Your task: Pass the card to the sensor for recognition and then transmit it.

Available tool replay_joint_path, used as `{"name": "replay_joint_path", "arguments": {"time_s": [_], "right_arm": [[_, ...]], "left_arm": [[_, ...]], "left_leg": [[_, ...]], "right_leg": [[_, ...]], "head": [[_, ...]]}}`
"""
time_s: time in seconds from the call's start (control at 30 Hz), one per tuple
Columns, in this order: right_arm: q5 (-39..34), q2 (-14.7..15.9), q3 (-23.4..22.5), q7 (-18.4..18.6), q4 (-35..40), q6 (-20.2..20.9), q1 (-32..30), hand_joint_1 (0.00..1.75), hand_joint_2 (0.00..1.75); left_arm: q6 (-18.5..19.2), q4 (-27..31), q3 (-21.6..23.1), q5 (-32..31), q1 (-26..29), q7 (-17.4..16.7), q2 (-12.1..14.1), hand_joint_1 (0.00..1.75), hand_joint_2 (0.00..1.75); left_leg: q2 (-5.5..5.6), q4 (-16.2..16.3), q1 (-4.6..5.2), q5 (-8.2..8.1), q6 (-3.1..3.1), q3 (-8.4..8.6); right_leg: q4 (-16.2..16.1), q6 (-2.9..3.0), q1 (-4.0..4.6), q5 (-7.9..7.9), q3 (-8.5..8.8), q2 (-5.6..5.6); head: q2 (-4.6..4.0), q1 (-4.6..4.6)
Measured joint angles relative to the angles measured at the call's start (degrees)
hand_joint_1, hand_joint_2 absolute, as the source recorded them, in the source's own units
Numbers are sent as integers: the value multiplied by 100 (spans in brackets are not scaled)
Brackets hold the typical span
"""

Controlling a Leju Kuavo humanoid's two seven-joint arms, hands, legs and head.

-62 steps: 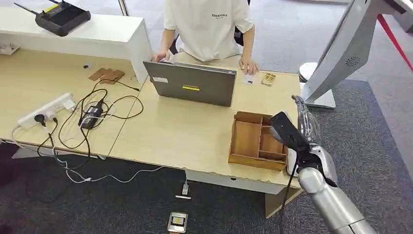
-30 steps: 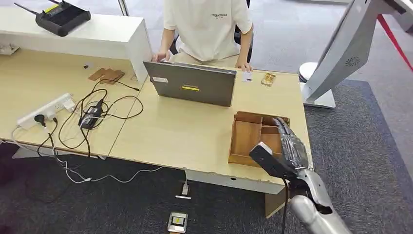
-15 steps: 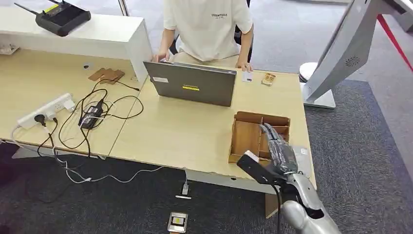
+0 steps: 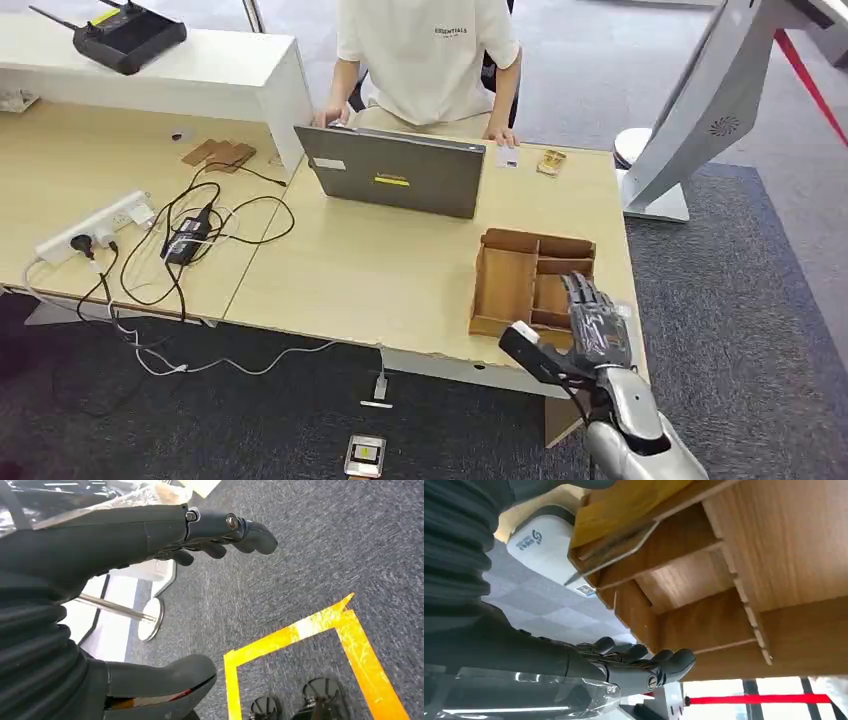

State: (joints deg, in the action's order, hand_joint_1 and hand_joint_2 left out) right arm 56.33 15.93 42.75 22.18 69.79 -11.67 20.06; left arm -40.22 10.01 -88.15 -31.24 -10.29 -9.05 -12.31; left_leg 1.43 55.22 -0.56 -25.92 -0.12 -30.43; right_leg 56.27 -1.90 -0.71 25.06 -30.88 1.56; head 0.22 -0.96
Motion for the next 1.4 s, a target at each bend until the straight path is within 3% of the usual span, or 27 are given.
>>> {"name": "replay_joint_path", "arguments": {"time_s": [0.67,1.4], "right_arm": [[-140,-57,-317,-326,-542,-249,-15,0,175],[-225,-111,-402,-474,-575,-267,28,0,175]], "left_arm": [[37,-79,-4,75,-9,35,57,0,175],[70,-116,-17,57,-12,107,74,0,175]], "left_leg": [[0,0,0,0,0,1],[0,0,0,0,0,-1]], "right_leg": [[0,0,0,0,3,0],[1,0,0,0,1,0]], "head": [[0,0],[0,0]]}}
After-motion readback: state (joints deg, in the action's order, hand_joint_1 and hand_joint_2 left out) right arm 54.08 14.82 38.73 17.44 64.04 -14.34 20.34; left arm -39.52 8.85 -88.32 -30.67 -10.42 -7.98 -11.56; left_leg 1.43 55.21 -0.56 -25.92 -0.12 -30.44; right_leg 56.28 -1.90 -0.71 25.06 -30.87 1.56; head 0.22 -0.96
